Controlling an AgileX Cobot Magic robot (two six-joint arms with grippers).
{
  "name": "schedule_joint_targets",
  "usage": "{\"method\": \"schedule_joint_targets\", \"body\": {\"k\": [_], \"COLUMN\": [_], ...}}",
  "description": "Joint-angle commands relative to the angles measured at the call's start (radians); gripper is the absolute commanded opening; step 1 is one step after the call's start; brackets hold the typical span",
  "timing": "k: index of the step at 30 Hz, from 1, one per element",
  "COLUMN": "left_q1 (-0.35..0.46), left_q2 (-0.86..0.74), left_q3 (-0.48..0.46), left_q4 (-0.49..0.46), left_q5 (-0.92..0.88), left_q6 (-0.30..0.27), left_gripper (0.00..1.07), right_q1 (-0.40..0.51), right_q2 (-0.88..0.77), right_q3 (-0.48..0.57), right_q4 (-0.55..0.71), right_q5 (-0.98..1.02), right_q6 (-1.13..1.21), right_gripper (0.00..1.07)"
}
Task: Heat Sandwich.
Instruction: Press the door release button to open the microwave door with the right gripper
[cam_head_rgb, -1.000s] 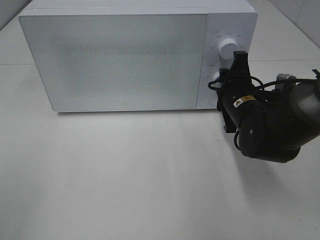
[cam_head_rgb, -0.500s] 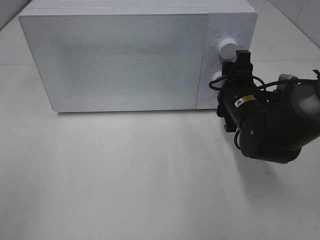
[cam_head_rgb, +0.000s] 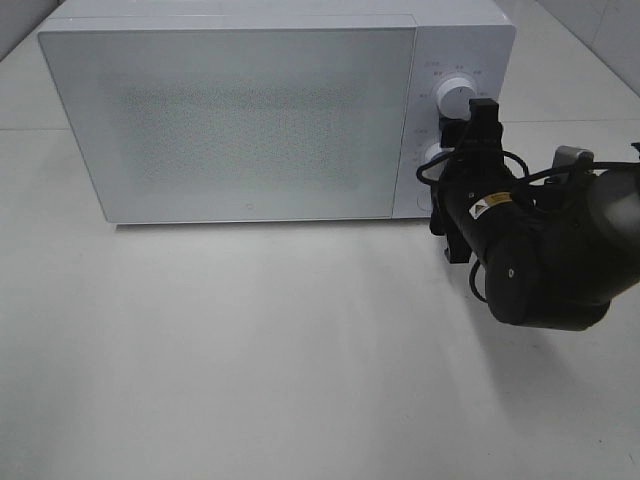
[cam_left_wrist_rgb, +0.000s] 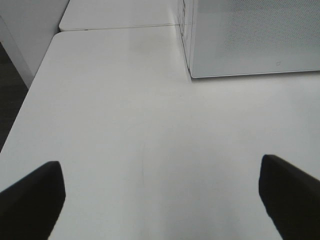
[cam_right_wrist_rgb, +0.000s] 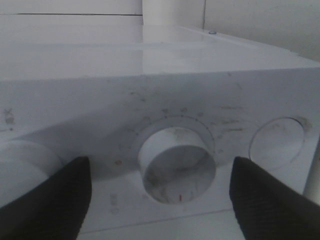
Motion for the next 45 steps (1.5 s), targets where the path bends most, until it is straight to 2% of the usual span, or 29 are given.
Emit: {"method": "schedule_joint_targets", "body": {"k": [1,9,13,17,24,26,28,31,32,34,37,40,42,45], "left_q1": [0.000,0.000,0.000,0.000,0.000,0.000,0.000,0.000,0.000,0.000,0.000,0.000,0.000,0.000], "left_q2": [-0.028,-0.028,-0.028,-0.028,-0.028,-0.028,-0.028,-0.028,-0.028,-0.028,-0.028,-0.028,-0.028,-0.028], "left_q3": [0.005,0.005,0.005,0.005,0.005,0.005,0.005,0.005,0.005,0.005,0.005,0.005,0.005,0.005], "left_q4": [-0.007,-0.007,-0.007,-0.007,-0.007,-0.007,-0.007,-0.007,-0.007,-0.007,-0.007,-0.007,-0.007,-0.007], "left_q5": [-0.008,-0.008,-0.008,-0.008,-0.008,-0.008,-0.008,-0.008,-0.008,-0.008,-0.008,-0.008,-0.008,-0.008], "left_q6": [-0.006,-0.006,-0.006,-0.006,-0.006,-0.006,-0.006,-0.006,-0.006,-0.006,-0.006,-0.006,-0.006,-0.006], "left_gripper": [1.03,1.03,1.03,1.03,1.03,1.03,1.03,1.03,1.03,1.03,1.03,1.03,1.03,1.03], "right_q1": [-0.006,-0.006,-0.006,-0.006,-0.006,-0.027,-0.037,-0.089,-0.089,-0.130,-0.154,-0.200,-0.208,-0.222], "right_q2": [-0.032,-0.156,-0.273,-0.351,-0.469,-0.526,-0.541,-0.613,-0.613,-0.661,-0.691,-0.740,-0.748,-0.773], "right_q3": [0.040,0.163,0.230,0.245,0.245,0.242,0.241,0.219,0.219,0.193,0.172,0.122,0.109,0.046], "right_q4": [-0.041,-0.056,-0.060,-0.074,-0.074,-0.074,-0.074,-0.074,-0.074,-0.074,-0.074,-0.076,-0.078,-0.102], "right_q5": [-0.062,0.001,0.159,0.289,0.458,0.531,0.567,0.747,0.747,0.880,0.963,1.134,1.172,1.372], "right_q6": [0.023,-0.027,-0.161,-0.294,-0.505,-0.648,-0.689,-0.923,-0.923,-1.083,-1.173,-1.361,-1.402,-1.580], "right_gripper": [0.76,0.76,0.76,0.76,0.76,0.76,0.76,0.76,0.76,0.76,0.76,0.76,0.76,0.76]}}
